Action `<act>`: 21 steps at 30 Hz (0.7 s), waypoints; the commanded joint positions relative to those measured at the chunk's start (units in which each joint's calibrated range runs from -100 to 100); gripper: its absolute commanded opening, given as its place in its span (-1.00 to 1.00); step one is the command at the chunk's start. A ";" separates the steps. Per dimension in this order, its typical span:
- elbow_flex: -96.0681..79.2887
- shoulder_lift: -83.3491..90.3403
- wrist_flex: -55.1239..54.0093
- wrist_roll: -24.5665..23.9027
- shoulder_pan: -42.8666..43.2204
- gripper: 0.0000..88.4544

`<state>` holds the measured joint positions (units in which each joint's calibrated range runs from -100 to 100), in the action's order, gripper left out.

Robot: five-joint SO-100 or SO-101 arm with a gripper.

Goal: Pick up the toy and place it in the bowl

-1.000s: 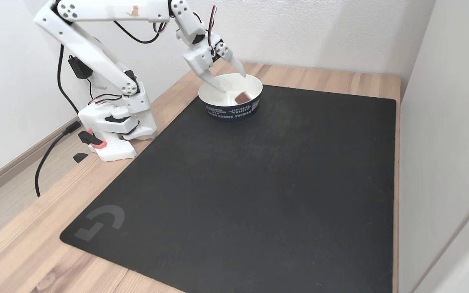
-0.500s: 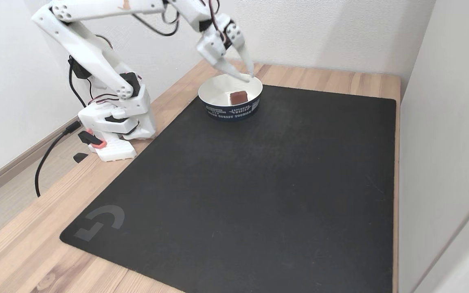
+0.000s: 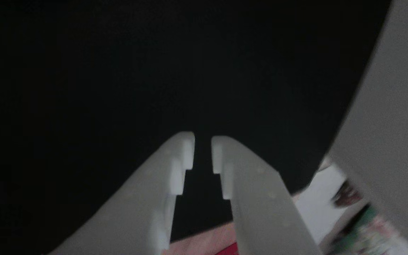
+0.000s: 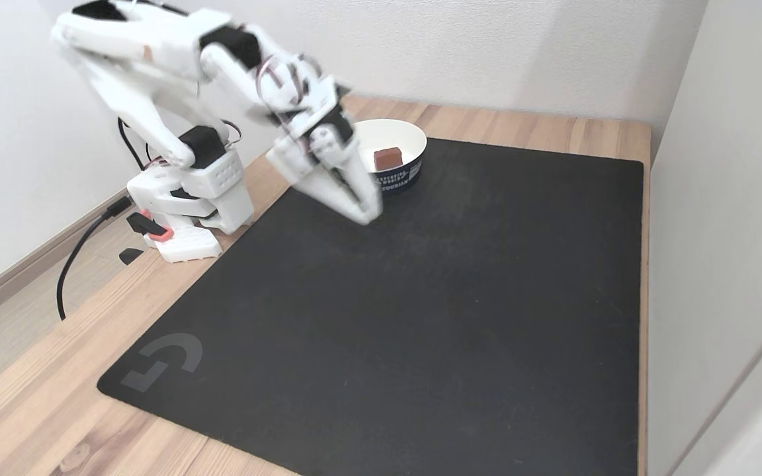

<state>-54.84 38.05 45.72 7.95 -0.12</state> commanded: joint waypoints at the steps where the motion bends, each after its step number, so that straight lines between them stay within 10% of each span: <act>1: -15.05 13.26 -2.96 -0.07 0.25 -0.95; 21: -38.40 51.19 15.00 -0.18 0.67 -0.95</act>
<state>-93.10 86.68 57.37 7.80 1.04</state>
